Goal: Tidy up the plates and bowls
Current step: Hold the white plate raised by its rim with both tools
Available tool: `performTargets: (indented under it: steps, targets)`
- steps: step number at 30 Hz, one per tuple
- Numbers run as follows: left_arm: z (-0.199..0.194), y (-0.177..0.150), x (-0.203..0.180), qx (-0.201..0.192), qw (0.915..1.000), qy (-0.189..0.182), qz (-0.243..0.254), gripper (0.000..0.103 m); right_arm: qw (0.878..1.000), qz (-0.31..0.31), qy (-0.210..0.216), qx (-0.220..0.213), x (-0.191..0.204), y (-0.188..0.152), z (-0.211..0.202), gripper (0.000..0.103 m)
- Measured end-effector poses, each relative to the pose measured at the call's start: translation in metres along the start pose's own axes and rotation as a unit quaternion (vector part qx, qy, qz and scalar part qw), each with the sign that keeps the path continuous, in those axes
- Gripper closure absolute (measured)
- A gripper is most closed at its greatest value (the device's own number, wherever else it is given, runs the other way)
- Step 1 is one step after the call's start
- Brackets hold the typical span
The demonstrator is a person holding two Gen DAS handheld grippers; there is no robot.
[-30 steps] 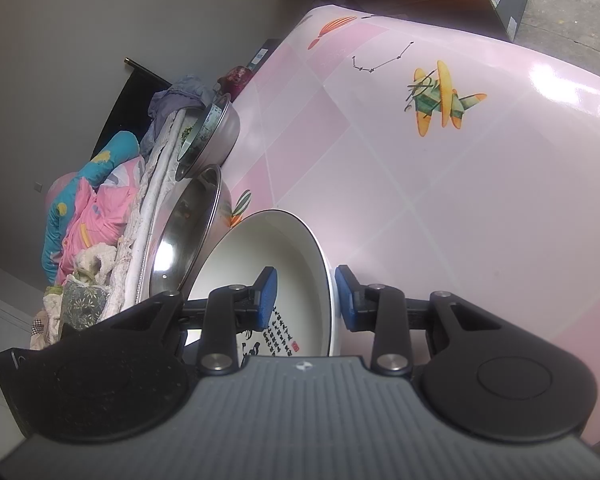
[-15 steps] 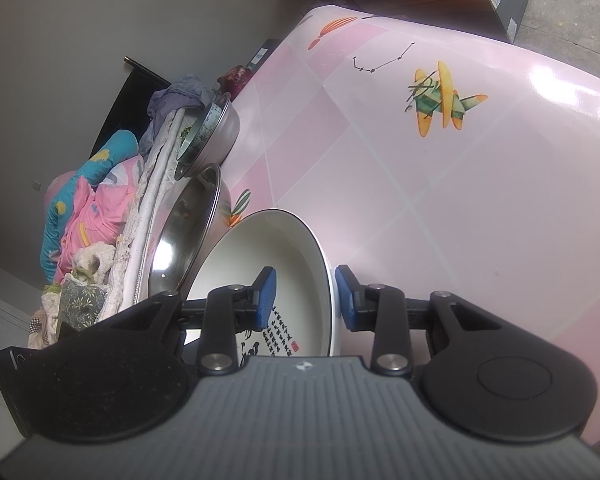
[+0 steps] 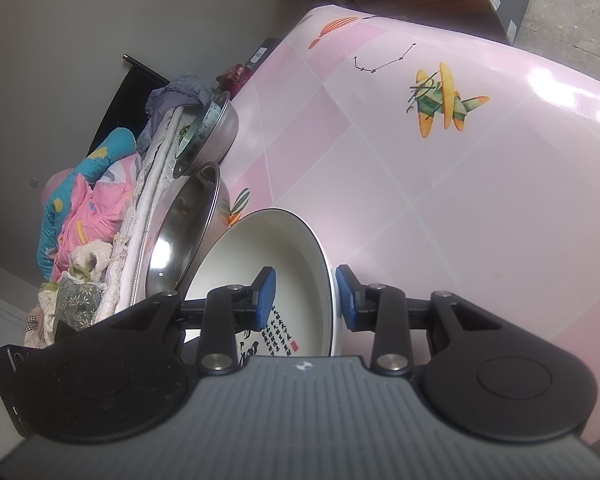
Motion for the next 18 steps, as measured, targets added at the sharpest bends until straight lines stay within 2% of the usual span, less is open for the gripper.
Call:
performTargets:
  steps: [18]
  targets:
    - [0.0005, 0.0001, 0.0004, 0.000, 1.0000, 0.000, 0.000, 0.066, 1.000, -0.001, -0.001, -0.001, -0.0001, -0.0003, -0.0006, 0.070]
Point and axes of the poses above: each gripper's, at about its wrist camera, not at the fingertips, and z roughly the way its jaws point, x to its left, y to its top, the point moved 9 cm from there along z, roughly the way its jaws point, and after that the axes turned 9 degrees about -y, right-handed, at the moved point
